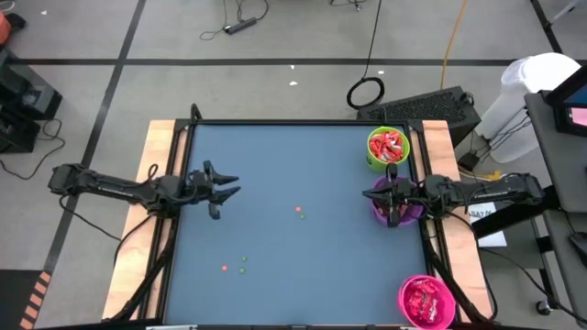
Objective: Organize candy in baskets
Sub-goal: Return to Home Position
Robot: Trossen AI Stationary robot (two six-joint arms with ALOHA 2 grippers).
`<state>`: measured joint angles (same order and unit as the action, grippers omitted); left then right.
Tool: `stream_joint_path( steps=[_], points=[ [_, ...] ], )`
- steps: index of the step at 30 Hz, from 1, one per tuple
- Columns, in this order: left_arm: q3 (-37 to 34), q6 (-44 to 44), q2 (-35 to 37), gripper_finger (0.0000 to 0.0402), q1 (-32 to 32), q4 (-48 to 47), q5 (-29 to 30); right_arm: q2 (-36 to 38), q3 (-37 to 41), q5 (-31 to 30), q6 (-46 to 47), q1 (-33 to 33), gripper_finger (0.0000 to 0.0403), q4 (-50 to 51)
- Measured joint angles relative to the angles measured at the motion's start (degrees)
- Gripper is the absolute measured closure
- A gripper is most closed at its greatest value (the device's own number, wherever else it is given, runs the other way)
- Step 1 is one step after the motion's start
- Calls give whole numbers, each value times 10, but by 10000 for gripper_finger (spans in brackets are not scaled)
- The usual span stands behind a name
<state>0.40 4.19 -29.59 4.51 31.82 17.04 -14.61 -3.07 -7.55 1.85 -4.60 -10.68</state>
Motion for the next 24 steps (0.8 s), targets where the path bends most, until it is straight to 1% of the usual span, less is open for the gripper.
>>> stream_joint_path(
  steps=[5, 10, 14, 18, 24],
  points=[
    [0, -2, 41, 244, 0, -54, 13, 12, 8, 1, 7, 0, 397, 0],
    [0, -14, 84, 244, 0, -86, 32, 55, 21, -2, 9, 0, 397, 0],
    [0, -15, 120, 244, 0, -120, 38, 102, 23, -14, 9, 0, 397, 52],
    [0, 0, 155, 244, 0, -164, 27, 143, 22, -14, 9, 0, 397, 81],
    [0, 0, 209, 244, 0, -229, 25, 141, 22, -13, 9, 0, 397, 82]
  ],
)
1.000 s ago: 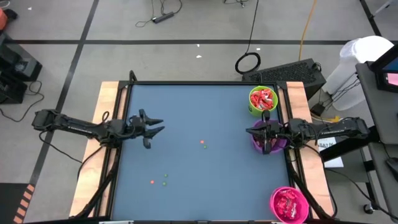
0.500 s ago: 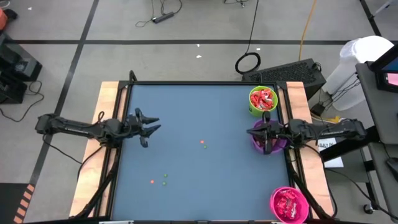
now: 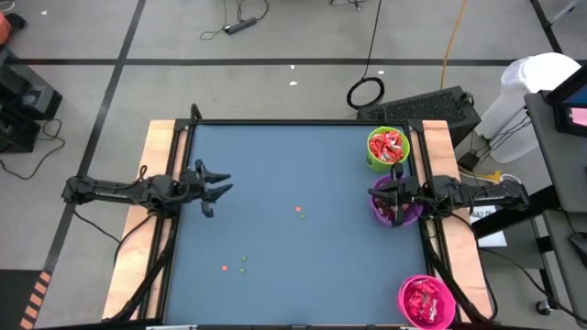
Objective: Organize candy in baskets
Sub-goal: Return to Home Position
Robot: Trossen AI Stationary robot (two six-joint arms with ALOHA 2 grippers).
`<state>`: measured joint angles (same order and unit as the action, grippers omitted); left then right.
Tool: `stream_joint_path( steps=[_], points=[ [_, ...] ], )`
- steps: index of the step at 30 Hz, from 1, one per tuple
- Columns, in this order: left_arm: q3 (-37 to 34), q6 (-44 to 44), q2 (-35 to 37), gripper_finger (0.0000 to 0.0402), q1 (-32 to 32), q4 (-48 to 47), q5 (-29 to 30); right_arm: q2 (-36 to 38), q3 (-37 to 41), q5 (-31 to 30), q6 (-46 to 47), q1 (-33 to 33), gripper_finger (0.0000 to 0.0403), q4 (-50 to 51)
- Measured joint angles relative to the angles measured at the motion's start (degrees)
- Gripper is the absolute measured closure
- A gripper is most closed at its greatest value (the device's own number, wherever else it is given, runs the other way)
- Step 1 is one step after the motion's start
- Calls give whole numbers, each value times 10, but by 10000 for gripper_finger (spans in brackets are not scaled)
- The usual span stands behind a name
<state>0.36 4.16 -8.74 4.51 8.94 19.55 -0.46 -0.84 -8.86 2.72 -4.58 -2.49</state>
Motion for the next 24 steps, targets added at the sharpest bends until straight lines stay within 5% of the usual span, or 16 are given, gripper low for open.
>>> stream_joint_path(
  steps=[7, 16, 24],
  points=[
    [0, -4, 64, 244, 0, -54, -20, -2, 0, 8, 9, 0, 397, 2],
    [0, 13, 81, 244, 0, -73, -139, -8, 0, 45, 16, 0, 397, 8],
    [0, 14, 74, 244, 0, -71, -143, -16, 0, 45, 47, 0, 397, 7]
  ],
)
